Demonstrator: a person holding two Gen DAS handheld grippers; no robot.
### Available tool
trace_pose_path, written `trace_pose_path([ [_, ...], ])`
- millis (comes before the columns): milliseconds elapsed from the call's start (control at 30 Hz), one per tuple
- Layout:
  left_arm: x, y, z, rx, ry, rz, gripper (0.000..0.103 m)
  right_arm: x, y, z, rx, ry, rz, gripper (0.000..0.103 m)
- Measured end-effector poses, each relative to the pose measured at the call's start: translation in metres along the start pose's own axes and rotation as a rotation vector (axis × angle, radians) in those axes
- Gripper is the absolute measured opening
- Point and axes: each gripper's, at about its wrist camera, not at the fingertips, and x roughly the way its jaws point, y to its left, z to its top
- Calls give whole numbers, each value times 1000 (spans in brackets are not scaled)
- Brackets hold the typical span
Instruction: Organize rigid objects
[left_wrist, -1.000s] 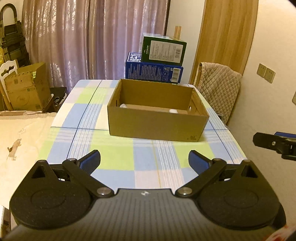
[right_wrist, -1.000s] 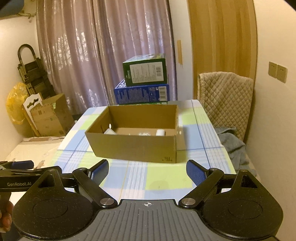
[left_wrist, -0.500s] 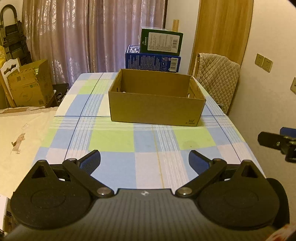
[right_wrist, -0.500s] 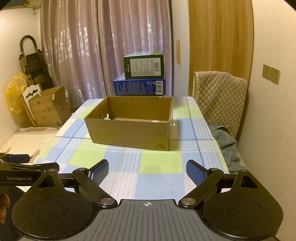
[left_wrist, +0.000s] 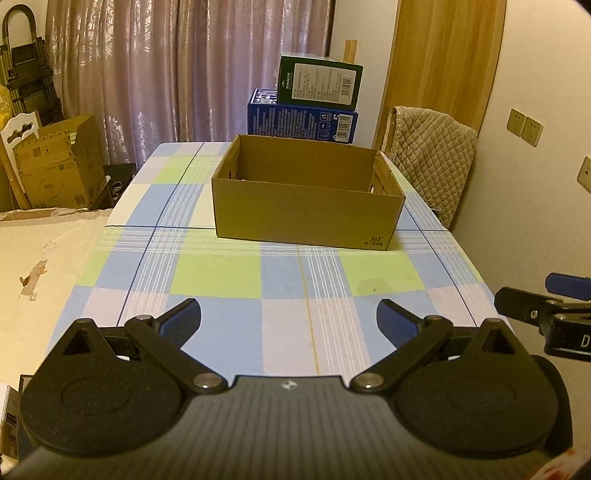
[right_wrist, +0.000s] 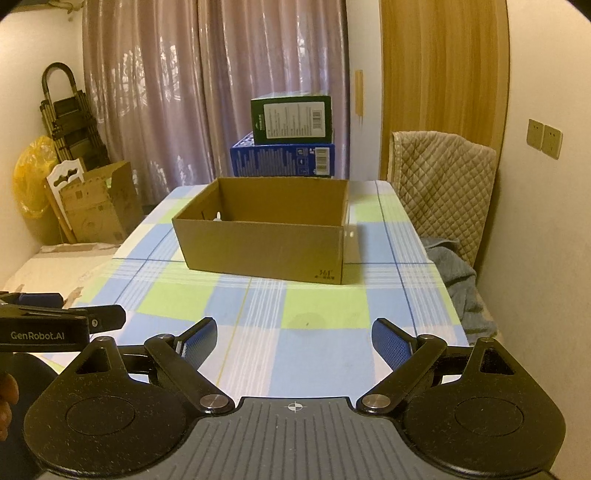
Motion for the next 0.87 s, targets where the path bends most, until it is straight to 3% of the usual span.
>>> trace_pose_path([
  [667, 4, -2, -3, 2, 6, -4, 100, 0, -4, -5, 11, 8, -1, 88],
  [867, 2, -2, -6, -9, -5, -36, 100, 2, -4, -5, 17, 10, 1, 88],
])
